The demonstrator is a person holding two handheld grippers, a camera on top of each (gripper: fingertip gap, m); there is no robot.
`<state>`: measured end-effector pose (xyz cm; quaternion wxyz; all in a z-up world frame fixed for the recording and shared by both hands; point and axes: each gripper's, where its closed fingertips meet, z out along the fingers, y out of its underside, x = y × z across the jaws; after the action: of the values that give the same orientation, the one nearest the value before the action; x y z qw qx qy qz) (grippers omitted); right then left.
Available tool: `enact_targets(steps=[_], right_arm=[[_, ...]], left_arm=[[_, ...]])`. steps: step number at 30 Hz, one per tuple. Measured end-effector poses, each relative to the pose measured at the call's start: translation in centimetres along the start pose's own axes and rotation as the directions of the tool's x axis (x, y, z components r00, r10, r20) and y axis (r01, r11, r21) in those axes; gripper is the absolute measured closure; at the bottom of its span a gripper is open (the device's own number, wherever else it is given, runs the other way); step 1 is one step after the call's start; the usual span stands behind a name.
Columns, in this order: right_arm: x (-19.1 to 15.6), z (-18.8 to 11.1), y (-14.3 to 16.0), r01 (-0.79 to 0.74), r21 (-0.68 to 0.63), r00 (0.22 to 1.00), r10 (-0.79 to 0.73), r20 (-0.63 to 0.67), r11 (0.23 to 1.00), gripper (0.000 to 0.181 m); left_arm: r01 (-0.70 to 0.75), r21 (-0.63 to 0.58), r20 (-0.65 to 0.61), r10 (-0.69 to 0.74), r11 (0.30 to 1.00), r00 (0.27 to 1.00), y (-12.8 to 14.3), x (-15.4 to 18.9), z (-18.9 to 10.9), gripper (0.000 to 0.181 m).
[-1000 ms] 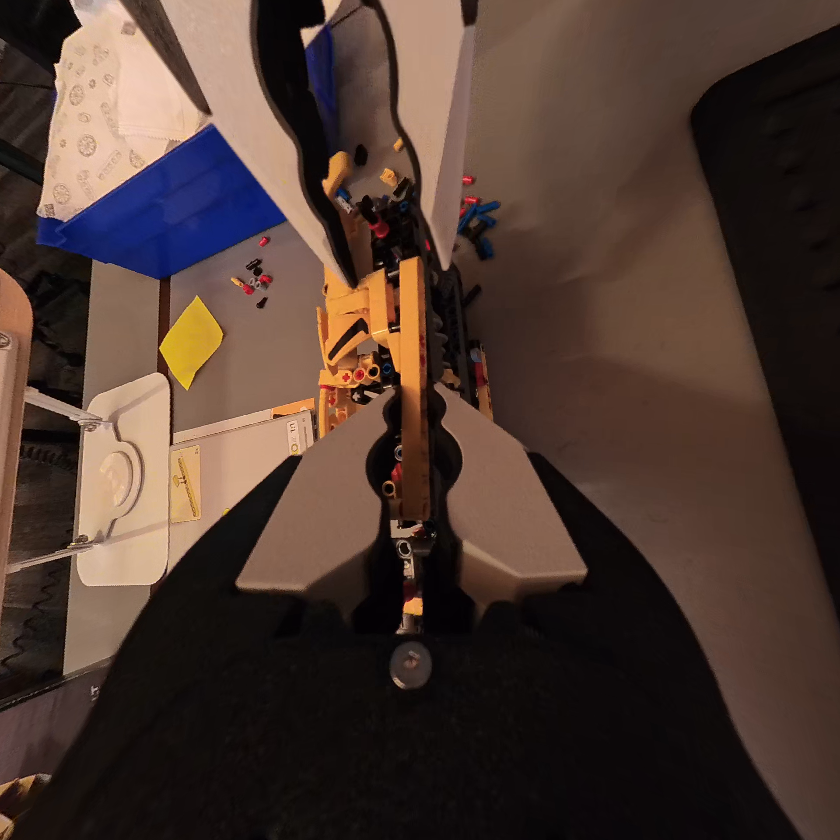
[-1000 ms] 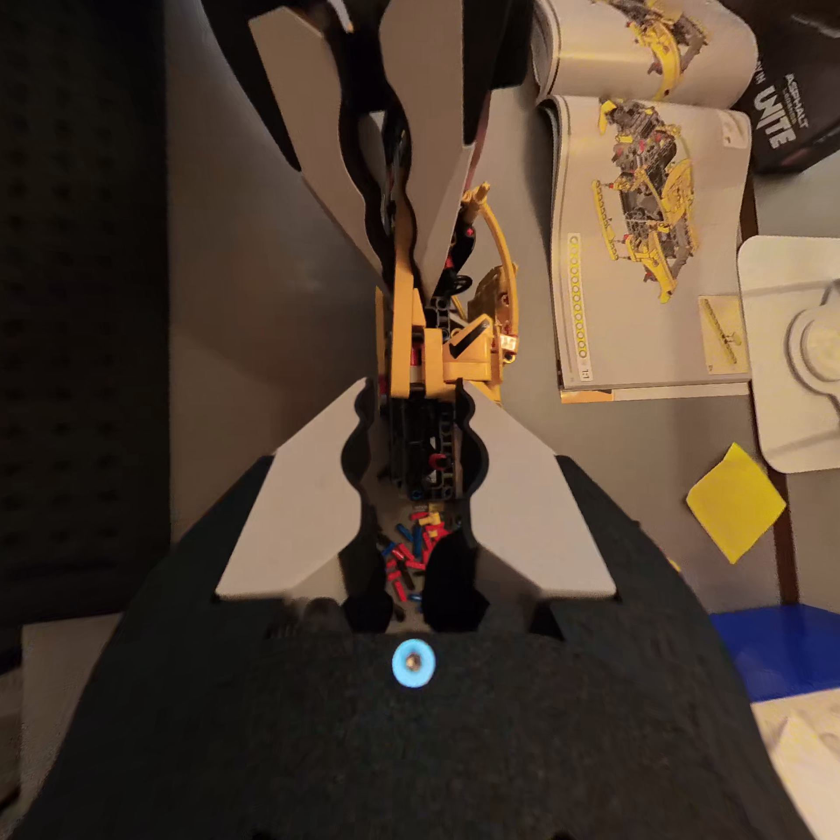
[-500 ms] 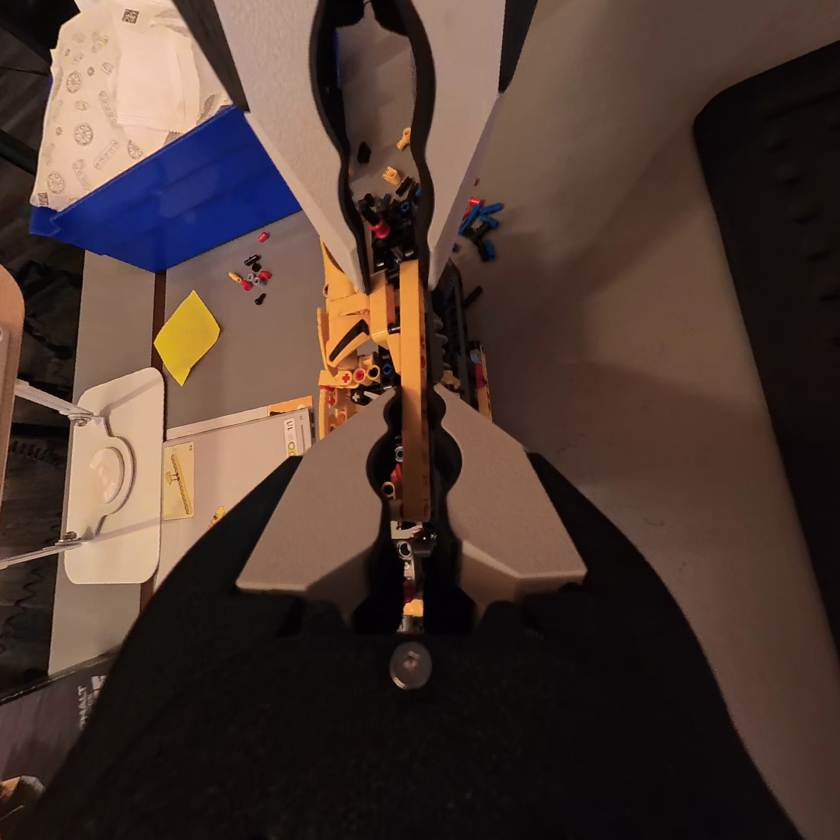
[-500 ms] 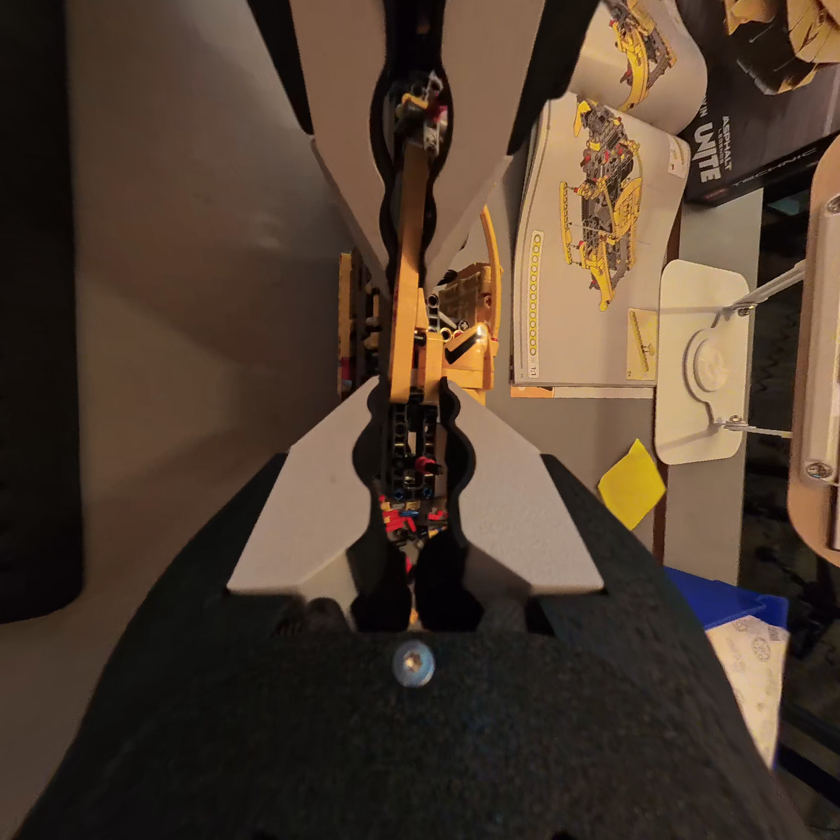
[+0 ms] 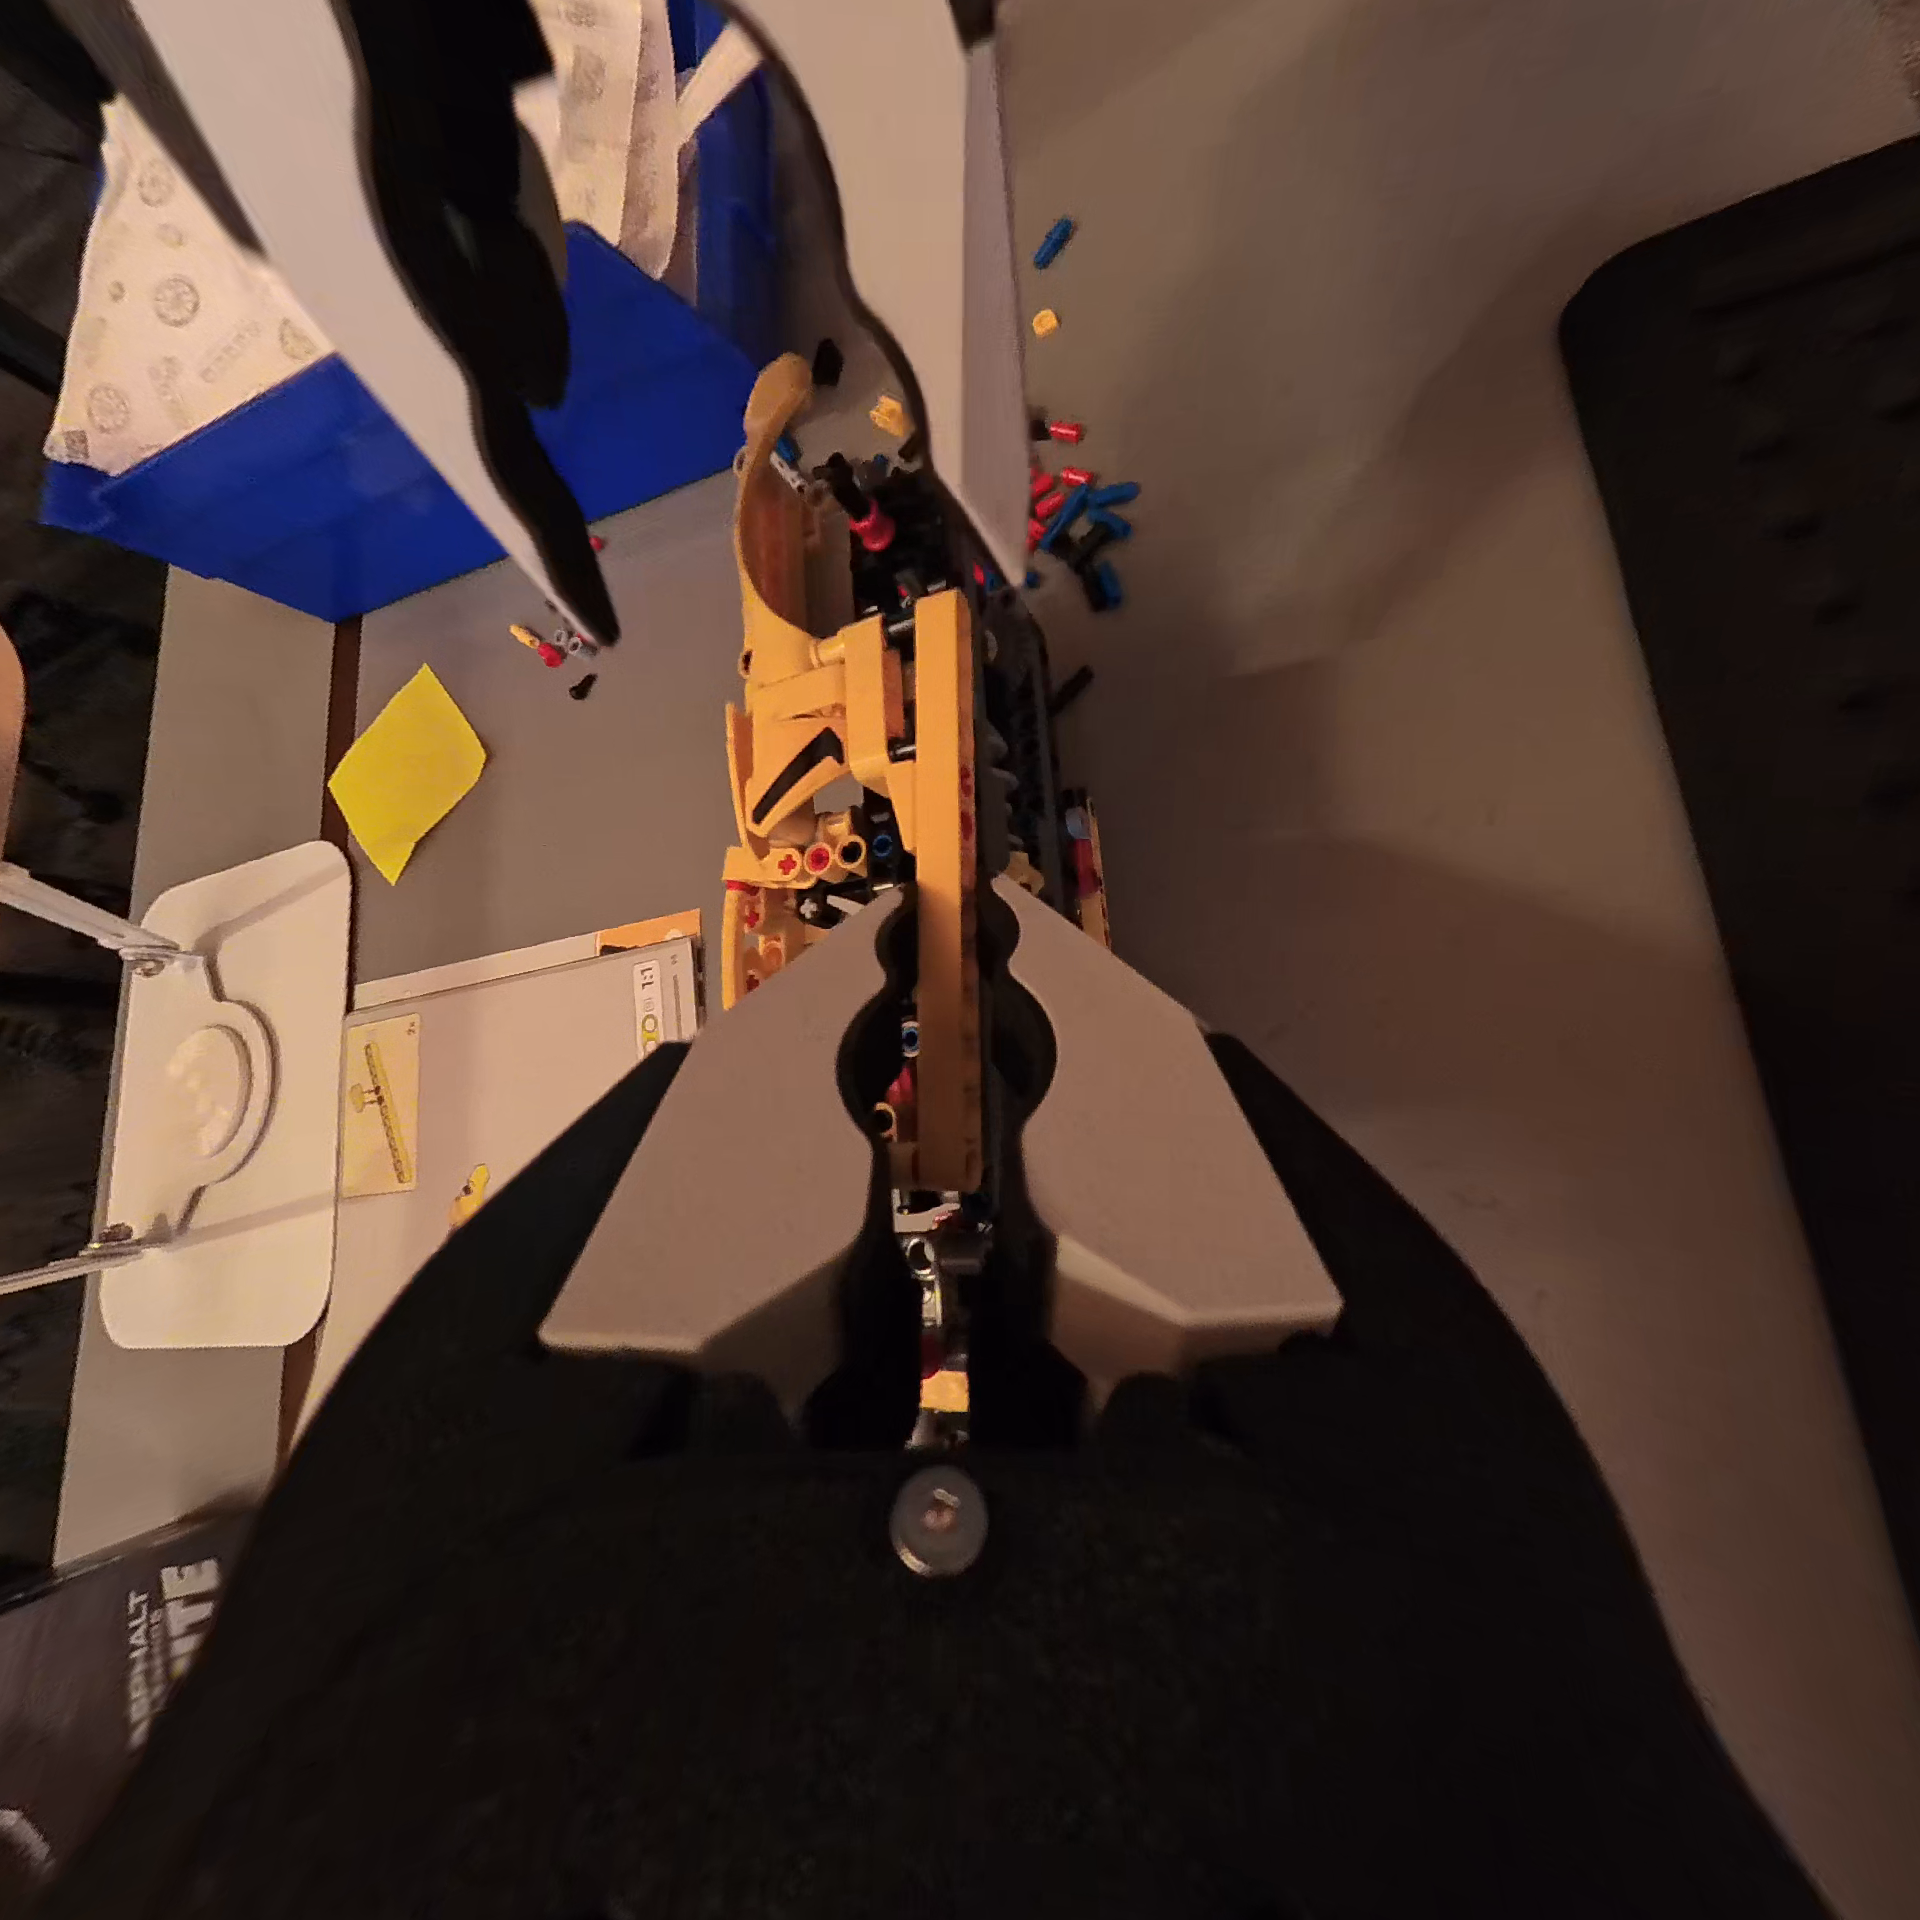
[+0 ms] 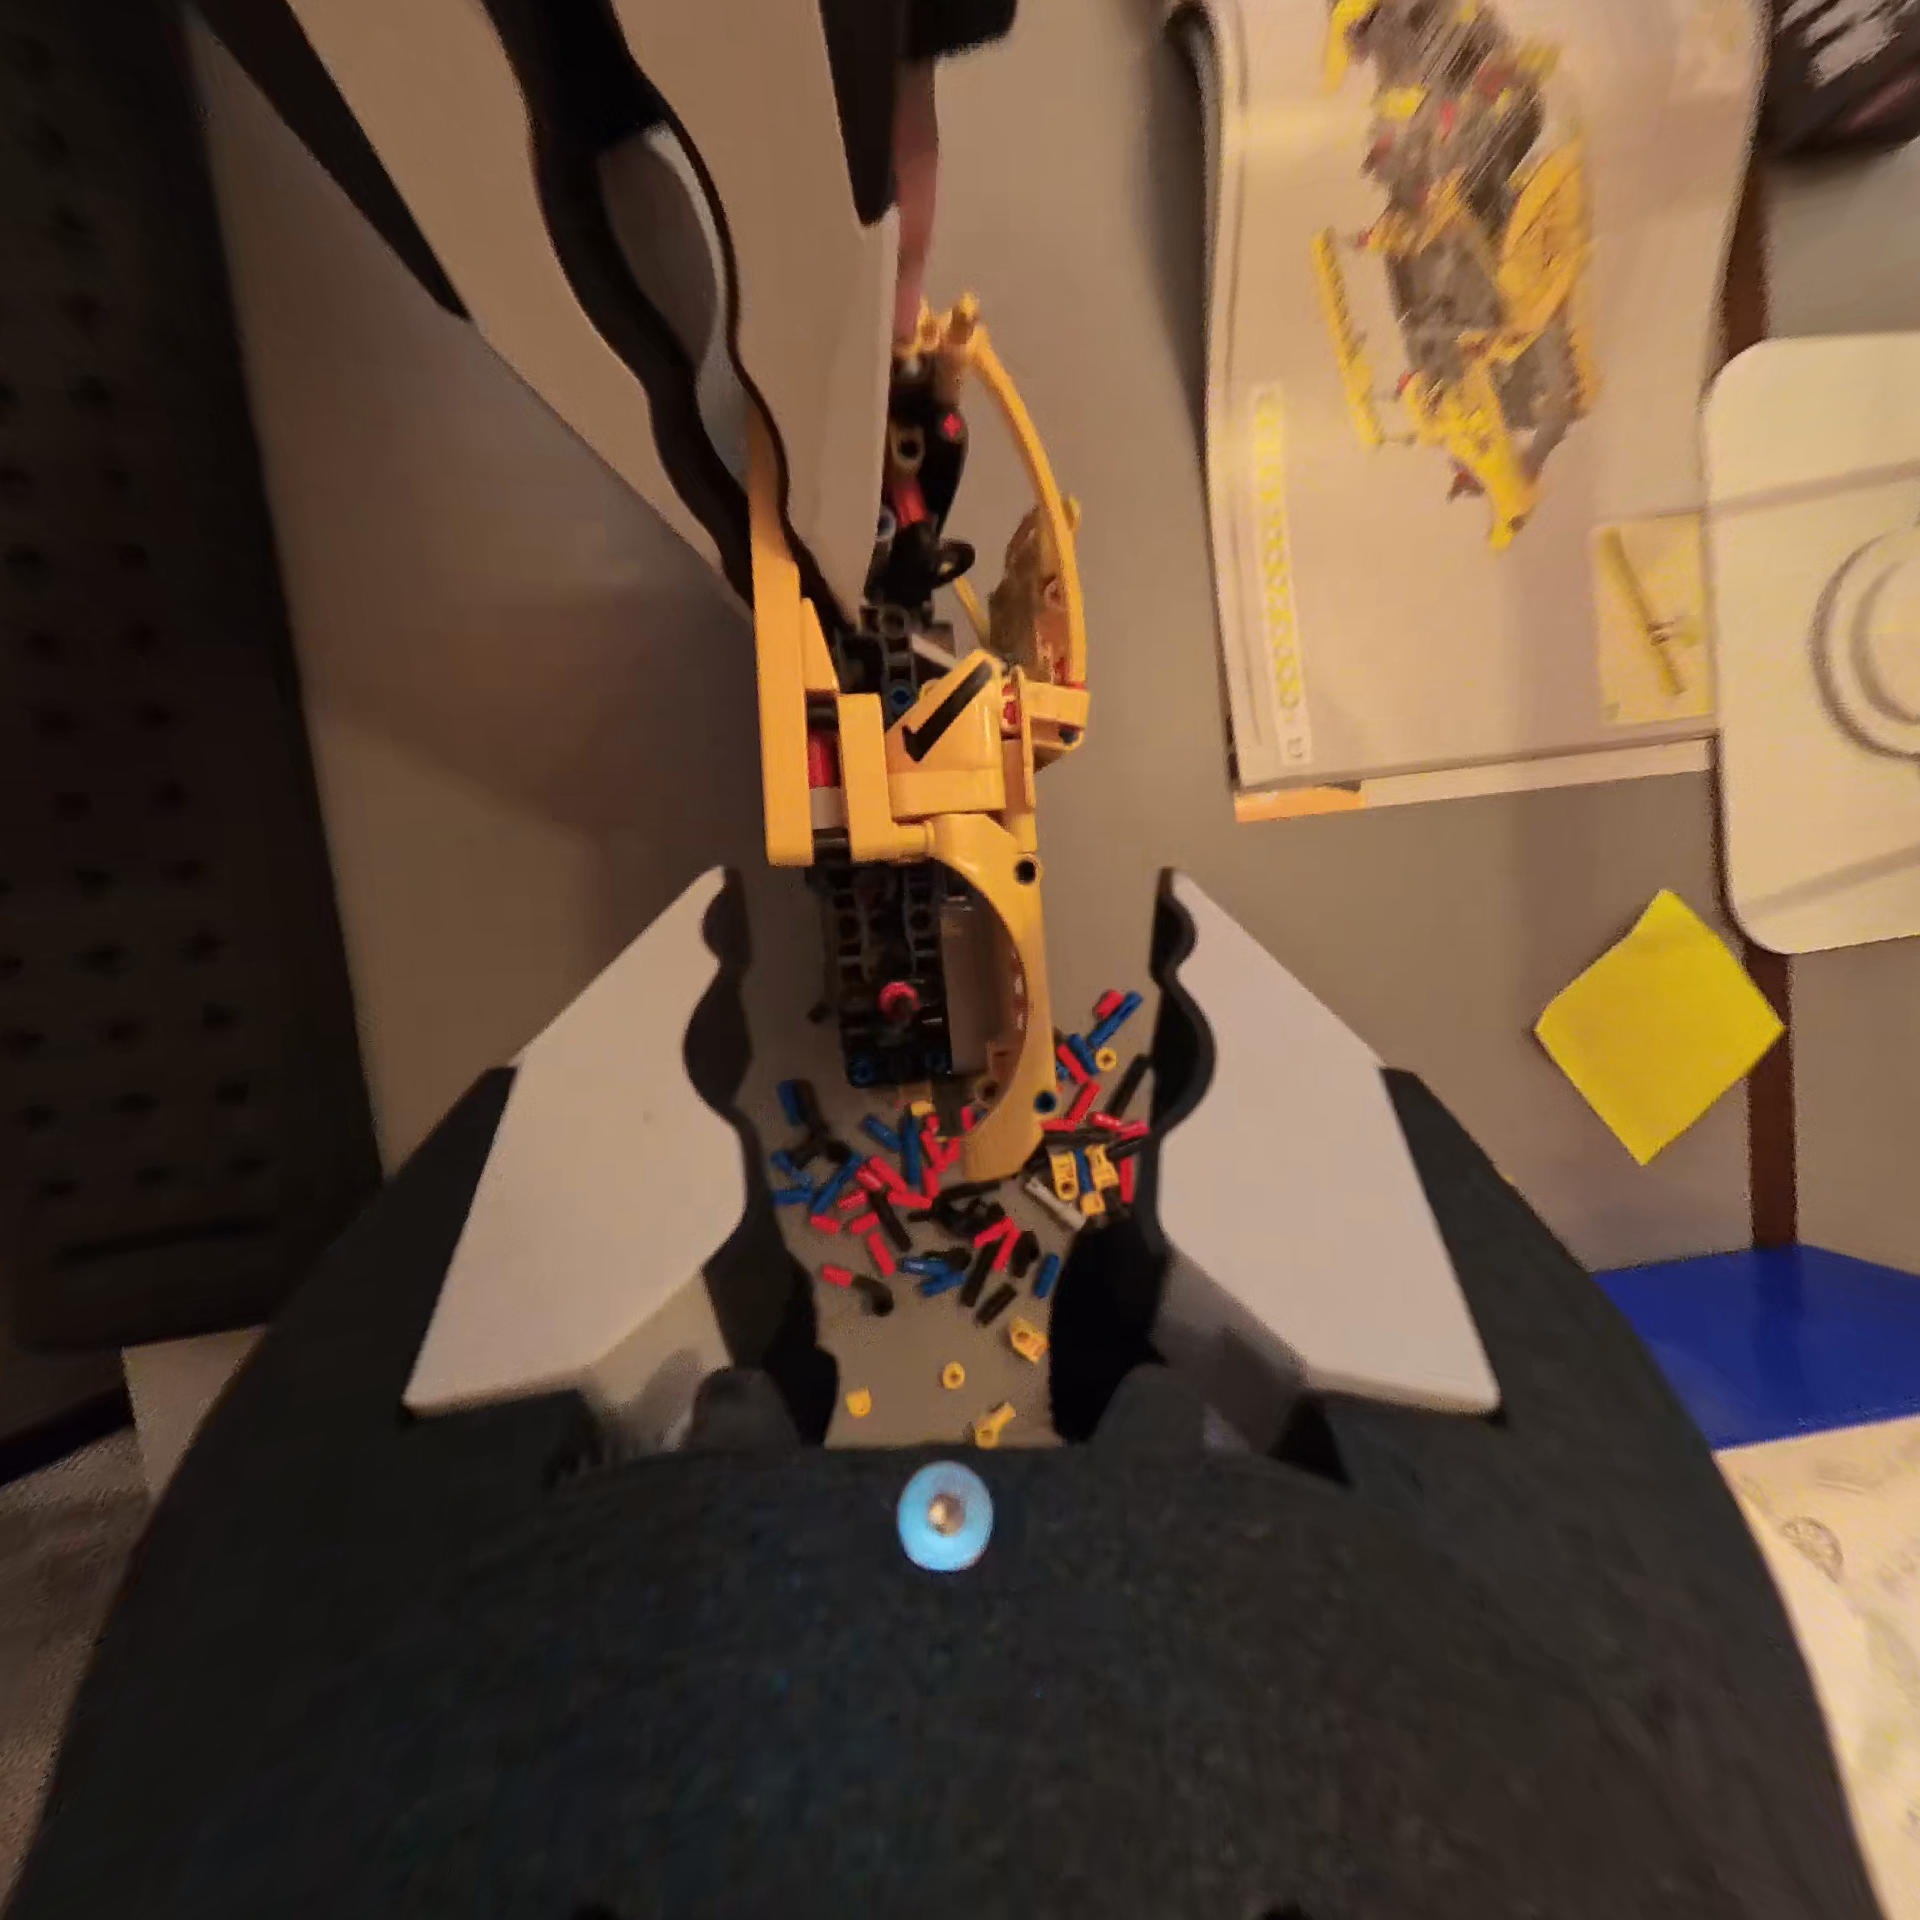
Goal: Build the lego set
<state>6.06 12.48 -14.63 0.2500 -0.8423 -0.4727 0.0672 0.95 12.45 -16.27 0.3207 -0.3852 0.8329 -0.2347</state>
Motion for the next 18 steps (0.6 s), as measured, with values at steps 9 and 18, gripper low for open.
enact_targets(steps=[9, 18], right_arm=[[-1.4, 2.6, 0.6, 0.070, -0.136, 0.992, -0.054, 0.117, 0.988, 0.123], [-1.1, 2.7, 0.7, 0.169, -0.137, 0.984, -0.159, 0.083, 0.976, 0.127]], left_arm=[[-0.020, -0.007, 0.009, 0.021, 1.000, 1.000, 0.0, 0.2, 0.0, 0.173], [-0.031, -0.019, 0.031, 0.031, 0.999, 0.999, 0.0, 0.0, 0.1, 0.173]])
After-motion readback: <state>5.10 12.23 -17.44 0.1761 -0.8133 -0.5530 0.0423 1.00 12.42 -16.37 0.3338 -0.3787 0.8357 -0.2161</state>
